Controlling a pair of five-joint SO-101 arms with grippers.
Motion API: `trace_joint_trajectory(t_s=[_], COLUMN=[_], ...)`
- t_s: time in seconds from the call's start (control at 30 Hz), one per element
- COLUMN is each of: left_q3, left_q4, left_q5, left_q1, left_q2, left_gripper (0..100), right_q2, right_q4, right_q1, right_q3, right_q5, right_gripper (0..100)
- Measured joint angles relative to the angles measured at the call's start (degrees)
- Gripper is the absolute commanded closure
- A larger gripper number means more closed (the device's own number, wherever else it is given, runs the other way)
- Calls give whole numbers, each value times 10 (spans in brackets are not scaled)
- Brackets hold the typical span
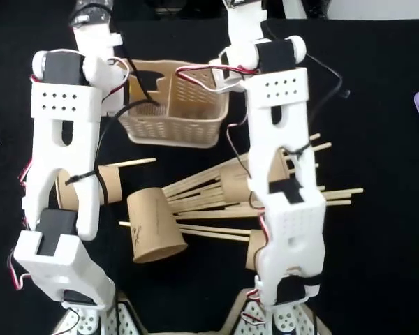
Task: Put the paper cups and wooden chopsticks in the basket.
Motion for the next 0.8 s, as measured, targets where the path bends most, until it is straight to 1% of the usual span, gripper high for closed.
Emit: trace_joint_trajectory(t_s=[0.13, 0.27, 0.53, 0.7, 0.8], left_q3=[45, 99, 118, 125, 127], left_q4=[0, 0, 0, 1, 1], left_q5=[-14, -23, -23, -23, -23], left_q1=[0, 0, 0, 0, 0], left_q2=[-14, -54, -140, -139, -105], left_gripper=[970, 970, 969, 969, 968], right_q2=[-55, -99, -138, -141, -141], right_q4=[0, 0, 0, 0, -2], right_q1=[0, -1, -1, -1, -1], right_q3=[91, 145, 158, 158, 158], right_q5=[0, 19, 24, 24, 24], right_gripper=[988, 988, 988, 988, 988])
